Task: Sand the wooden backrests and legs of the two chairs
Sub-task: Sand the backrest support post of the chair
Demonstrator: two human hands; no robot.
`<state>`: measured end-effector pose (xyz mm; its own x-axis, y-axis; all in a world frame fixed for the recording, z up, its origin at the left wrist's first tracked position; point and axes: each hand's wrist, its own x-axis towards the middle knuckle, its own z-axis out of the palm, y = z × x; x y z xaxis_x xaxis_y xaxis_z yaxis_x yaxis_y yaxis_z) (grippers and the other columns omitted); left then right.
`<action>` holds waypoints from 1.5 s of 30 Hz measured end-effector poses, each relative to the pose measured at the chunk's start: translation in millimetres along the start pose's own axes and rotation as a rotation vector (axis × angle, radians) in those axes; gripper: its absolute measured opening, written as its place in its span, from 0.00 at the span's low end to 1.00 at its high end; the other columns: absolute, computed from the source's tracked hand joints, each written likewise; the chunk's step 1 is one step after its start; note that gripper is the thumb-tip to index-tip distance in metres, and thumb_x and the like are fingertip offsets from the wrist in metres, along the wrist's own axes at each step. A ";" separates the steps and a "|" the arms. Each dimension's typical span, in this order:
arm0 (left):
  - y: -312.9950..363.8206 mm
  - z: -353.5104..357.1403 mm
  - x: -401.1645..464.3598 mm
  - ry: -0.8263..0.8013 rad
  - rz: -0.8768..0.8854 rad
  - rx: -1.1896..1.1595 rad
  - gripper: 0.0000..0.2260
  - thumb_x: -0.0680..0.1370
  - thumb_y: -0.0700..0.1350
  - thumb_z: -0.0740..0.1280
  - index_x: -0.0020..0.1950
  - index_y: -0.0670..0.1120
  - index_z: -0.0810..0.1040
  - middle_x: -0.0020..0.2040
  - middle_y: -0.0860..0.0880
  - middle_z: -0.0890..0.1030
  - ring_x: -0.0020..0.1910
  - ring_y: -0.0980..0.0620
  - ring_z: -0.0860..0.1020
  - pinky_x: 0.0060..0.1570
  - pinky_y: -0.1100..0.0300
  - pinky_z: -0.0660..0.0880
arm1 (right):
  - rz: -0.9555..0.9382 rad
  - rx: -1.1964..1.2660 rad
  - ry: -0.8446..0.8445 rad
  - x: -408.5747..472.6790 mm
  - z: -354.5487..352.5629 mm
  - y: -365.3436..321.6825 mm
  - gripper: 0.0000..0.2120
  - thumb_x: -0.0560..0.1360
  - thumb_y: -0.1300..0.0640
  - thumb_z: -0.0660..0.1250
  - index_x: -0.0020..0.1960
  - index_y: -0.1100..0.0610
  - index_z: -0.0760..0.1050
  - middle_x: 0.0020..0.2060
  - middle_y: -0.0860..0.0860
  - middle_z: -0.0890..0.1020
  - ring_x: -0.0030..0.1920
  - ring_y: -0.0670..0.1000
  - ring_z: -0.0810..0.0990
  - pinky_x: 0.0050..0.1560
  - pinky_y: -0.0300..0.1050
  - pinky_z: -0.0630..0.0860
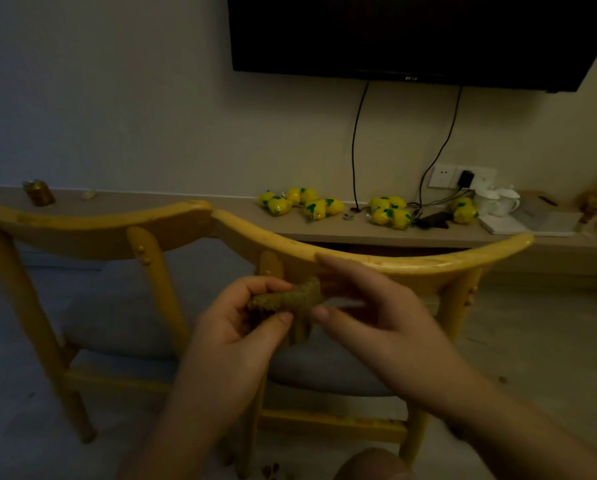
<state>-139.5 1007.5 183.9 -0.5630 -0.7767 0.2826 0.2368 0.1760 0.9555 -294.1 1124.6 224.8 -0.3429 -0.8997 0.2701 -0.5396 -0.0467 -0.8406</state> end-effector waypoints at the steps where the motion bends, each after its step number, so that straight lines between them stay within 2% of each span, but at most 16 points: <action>1: -1.0 -1.4 -3.4 -0.020 -0.026 -0.018 0.14 0.71 0.44 0.71 0.52 0.60 0.85 0.50 0.53 0.87 0.51 0.54 0.85 0.46 0.68 0.79 | 0.040 0.084 -0.013 3.6 9.7 -4.3 0.19 0.76 0.54 0.74 0.66 0.44 0.78 0.56 0.39 0.83 0.57 0.38 0.81 0.56 0.38 0.79; 4: -5.5 -9.9 -11.7 0.079 -0.061 -0.067 0.16 0.72 0.43 0.76 0.56 0.61 0.84 0.52 0.53 0.87 0.53 0.54 0.85 0.47 0.67 0.80 | 0.096 0.190 0.048 7.6 26.3 -13.8 0.08 0.74 0.61 0.75 0.53 0.53 0.82 0.43 0.45 0.86 0.44 0.45 0.85 0.42 0.40 0.82; 8: -0.4 -23.0 -16.8 0.240 -0.043 -0.091 0.18 0.71 0.42 0.79 0.55 0.62 0.83 0.52 0.54 0.87 0.52 0.54 0.86 0.45 0.66 0.80 | 0.163 0.280 0.101 1.6 42.0 -21.4 0.05 0.74 0.61 0.75 0.49 0.56 0.81 0.40 0.50 0.85 0.40 0.49 0.86 0.35 0.41 0.81; 11: 4.7 -24.1 -15.6 0.263 -0.101 -0.412 0.20 0.66 0.49 0.81 0.57 0.54 0.85 0.55 0.47 0.87 0.54 0.49 0.86 0.46 0.62 0.81 | 0.212 0.465 0.189 -1.1 53.4 -24.1 0.03 0.75 0.61 0.74 0.47 0.57 0.81 0.39 0.53 0.86 0.39 0.51 0.86 0.35 0.42 0.81; 13: 3.5 -24.4 -14.9 0.185 -0.213 -0.664 0.22 0.66 0.50 0.80 0.58 0.45 0.85 0.57 0.41 0.85 0.55 0.47 0.85 0.47 0.60 0.81 | 0.249 0.673 0.235 -0.3 58.9 -24.0 0.04 0.73 0.62 0.75 0.46 0.58 0.81 0.41 0.56 0.85 0.41 0.54 0.87 0.38 0.45 0.82; 16: -4.6 -24.9 -11.9 0.070 -0.272 -0.687 0.19 0.68 0.48 0.80 0.57 0.43 0.86 0.57 0.39 0.85 0.57 0.44 0.85 0.49 0.58 0.81 | 0.278 0.810 0.189 1.1 70.0 -22.3 0.07 0.69 0.61 0.77 0.45 0.58 0.81 0.42 0.59 0.84 0.44 0.56 0.87 0.42 0.50 0.83; 18: -11.8 -25.4 -5.3 0.148 -0.186 -0.525 0.15 0.69 0.46 0.79 0.54 0.48 0.87 0.54 0.42 0.87 0.54 0.44 0.85 0.49 0.54 0.82 | 0.278 0.673 0.131 4.4 75.1 -16.0 0.06 0.71 0.62 0.76 0.43 0.54 0.82 0.42 0.56 0.86 0.46 0.55 0.87 0.43 0.51 0.84; 20: -20.1 -30.1 3.7 0.292 -0.012 -0.150 0.13 0.69 0.51 0.78 0.53 0.55 0.86 0.50 0.50 0.87 0.52 0.50 0.86 0.50 0.53 0.82 | 0.189 0.385 0.115 9.6 68.4 -9.4 0.07 0.74 0.59 0.75 0.45 0.47 0.83 0.44 0.48 0.87 0.47 0.49 0.87 0.44 0.44 0.84; 23: -32.5 -40.2 23.8 0.387 0.458 0.398 0.11 0.74 0.50 0.75 0.56 0.58 0.83 0.53 0.58 0.82 0.53 0.55 0.83 0.50 0.59 0.80 | -0.251 -0.446 0.157 24.1 26.1 0.9 0.10 0.77 0.46 0.66 0.57 0.42 0.78 0.50 0.40 0.82 0.50 0.42 0.82 0.47 0.36 0.81; 25: -46.5 -37.1 38.8 0.392 0.715 0.621 0.13 0.76 0.42 0.73 0.59 0.52 0.82 0.55 0.53 0.79 0.54 0.53 0.81 0.52 0.59 0.78 | -0.468 -0.797 0.106 40.0 -7.4 11.0 0.17 0.77 0.47 0.63 0.63 0.50 0.77 0.56 0.46 0.80 0.53 0.47 0.80 0.48 0.42 0.79; 28: -61.7 -16.5 52.5 0.372 0.789 0.762 0.12 0.84 0.43 0.63 0.59 0.44 0.85 0.56 0.46 0.81 0.56 0.47 0.80 0.59 0.58 0.76 | -0.614 -1.039 -0.057 63.5 -39.2 24.6 0.20 0.77 0.52 0.67 0.67 0.57 0.77 0.62 0.55 0.78 0.58 0.57 0.78 0.50 0.54 0.79; 30: -76.9 -9.3 52.6 0.352 0.752 0.809 0.13 0.85 0.42 0.61 0.59 0.41 0.86 0.57 0.43 0.82 0.58 0.46 0.80 0.62 0.57 0.75 | -0.703 -1.134 -0.193 75.6 -49.8 34.3 0.22 0.78 0.51 0.67 0.69 0.59 0.76 0.64 0.58 0.77 0.59 0.58 0.78 0.50 0.51 0.79; 33: -96.9 -13.5 45.8 0.314 0.725 0.896 0.10 0.79 0.36 0.71 0.59 0.41 0.86 0.57 0.42 0.83 0.59 0.44 0.80 0.63 0.53 0.76 | -0.728 -1.109 -0.314 84.4 -53.3 44.3 0.26 0.79 0.47 0.64 0.72 0.59 0.71 0.67 0.59 0.74 0.59 0.57 0.78 0.47 0.47 0.80; 36: -97.7 -17.4 43.2 0.280 0.749 0.911 0.10 0.80 0.38 0.69 0.59 0.40 0.85 0.55 0.41 0.84 0.60 0.43 0.81 0.65 0.54 0.76 | -0.738 -1.047 -0.310 86.7 -51.9 52.0 0.28 0.78 0.45 0.65 0.74 0.58 0.68 0.68 0.58 0.73 0.59 0.56 0.78 0.46 0.44 0.80; 40: -82.8 -19.0 53.2 0.283 0.806 0.864 0.12 0.84 0.39 0.63 0.59 0.37 0.85 0.57 0.39 0.83 0.62 0.42 0.80 0.67 0.53 0.75 | -0.697 -0.978 -0.300 86.4 -50.4 53.5 0.28 0.78 0.45 0.65 0.74 0.57 0.69 0.67 0.56 0.73 0.58 0.57 0.78 0.43 0.50 0.82; 45: -96.1 -14.4 50.8 0.268 0.751 0.864 0.11 0.81 0.39 0.65 0.55 0.38 0.86 0.53 0.41 0.85 0.57 0.43 0.82 0.66 0.58 0.74 | -0.689 -0.959 -0.292 86.9 -50.5 54.8 0.27 0.78 0.45 0.66 0.73 0.58 0.71 0.66 0.56 0.73 0.59 0.56 0.78 0.48 0.44 0.79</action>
<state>-179.5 942.4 105.2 -0.3019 -0.3877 0.8710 -0.2356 0.9156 0.3259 -392.3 1065.7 225.9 0.3591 -0.8826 0.3033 -0.9323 -0.3246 0.1594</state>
